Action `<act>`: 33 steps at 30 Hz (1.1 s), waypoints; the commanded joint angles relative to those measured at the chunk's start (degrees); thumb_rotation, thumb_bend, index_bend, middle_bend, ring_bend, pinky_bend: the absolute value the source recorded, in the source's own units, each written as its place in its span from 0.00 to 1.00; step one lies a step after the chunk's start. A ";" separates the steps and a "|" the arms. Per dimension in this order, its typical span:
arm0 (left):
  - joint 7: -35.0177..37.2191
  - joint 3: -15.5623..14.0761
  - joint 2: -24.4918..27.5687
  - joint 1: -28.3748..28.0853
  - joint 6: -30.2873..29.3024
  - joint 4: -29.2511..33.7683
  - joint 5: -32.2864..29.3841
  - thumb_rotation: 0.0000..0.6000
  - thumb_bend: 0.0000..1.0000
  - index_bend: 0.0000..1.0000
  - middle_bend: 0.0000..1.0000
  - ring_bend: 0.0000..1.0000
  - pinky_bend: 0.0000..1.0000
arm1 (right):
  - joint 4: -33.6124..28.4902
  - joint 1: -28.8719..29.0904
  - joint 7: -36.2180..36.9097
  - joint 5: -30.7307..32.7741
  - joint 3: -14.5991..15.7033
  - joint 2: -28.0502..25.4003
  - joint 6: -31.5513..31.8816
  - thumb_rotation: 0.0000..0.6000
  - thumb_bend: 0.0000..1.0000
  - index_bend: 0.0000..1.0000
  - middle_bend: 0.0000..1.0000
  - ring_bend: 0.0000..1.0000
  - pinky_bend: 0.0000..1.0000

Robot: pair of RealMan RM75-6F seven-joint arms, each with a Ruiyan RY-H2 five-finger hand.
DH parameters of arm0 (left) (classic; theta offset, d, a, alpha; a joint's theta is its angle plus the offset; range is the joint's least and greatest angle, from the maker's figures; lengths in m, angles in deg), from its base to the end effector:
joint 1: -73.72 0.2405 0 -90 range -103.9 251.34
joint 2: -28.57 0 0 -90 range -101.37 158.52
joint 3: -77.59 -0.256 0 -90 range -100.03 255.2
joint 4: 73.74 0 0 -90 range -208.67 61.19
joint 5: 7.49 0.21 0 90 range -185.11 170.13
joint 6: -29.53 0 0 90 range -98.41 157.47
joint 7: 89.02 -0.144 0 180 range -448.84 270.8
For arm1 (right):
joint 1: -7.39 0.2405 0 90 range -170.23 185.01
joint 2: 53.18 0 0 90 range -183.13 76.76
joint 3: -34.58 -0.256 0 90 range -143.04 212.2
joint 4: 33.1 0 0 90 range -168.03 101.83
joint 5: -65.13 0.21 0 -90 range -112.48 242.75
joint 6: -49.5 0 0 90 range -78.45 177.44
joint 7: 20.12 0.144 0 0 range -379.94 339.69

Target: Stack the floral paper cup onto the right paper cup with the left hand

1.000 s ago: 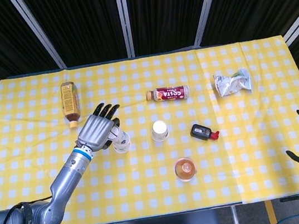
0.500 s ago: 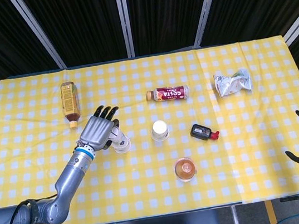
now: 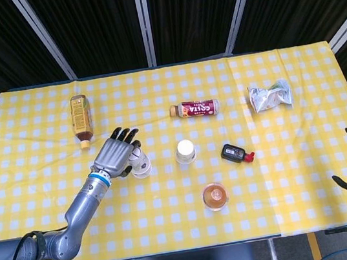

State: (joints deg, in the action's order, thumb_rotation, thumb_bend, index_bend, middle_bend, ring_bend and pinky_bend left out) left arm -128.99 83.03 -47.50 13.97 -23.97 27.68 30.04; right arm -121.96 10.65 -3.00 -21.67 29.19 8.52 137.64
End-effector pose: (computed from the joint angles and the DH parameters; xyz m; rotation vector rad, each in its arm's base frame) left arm -0.0911 0.3534 0.0186 -2.0345 -0.7996 -0.6460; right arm -0.3212 -0.1818 0.1916 1.2583 -0.9800 1.1132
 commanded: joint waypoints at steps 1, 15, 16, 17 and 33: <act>-0.04 -0.55 1.26 -0.05 0.26 1.33 0.43 1.00 0.22 0.12 0.00 0.00 0.00 | -0.01 0.01 -0.05 0.00 -0.01 0.02 -0.01 1.00 0.06 0.07 0.00 0.00 0.00; -1.36 -2.49 3.26 -0.71 -0.40 2.17 -1.01 1.00 0.06 0.11 0.00 0.00 0.00 | -0.32 -0.17 0.18 -0.51 0.10 -0.20 0.47 1.00 0.06 0.07 0.00 0.00 0.00; -1.42 -2.52 3.07 -0.74 -0.54 1.83 -1.27 1.00 0.07 0.13 0.00 0.00 0.00 | -0.36 -0.18 0.22 -0.56 0.11 -0.23 0.50 1.00 0.06 0.07 0.00 0.00 0.00; -1.31 -2.45 2.76 -0.74 -0.64 1.38 -1.60 1.00 0.07 0.14 0.00 0.00 0.00 | -0.41 -0.19 0.28 -0.60 0.12 -0.27 0.52 1.00 0.06 0.07 0.00 0.00 0.00; -2.39 -2.91 -7.45 -3.75 2.71 -9.87 -7.32 1.00 0.12 0.23 0.00 0.00 0.00 | -0.20 -0.15 1.95 -0.02 -0.16 -0.83 0.16 1.00 0.06 0.07 0.00 0.00 0.00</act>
State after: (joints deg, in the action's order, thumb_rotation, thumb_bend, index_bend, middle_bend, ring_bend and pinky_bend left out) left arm -131.25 80.16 -54.16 10.59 -21.50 18.55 23.09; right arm -122.16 10.49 -1.04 -21.69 29.02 7.69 137.80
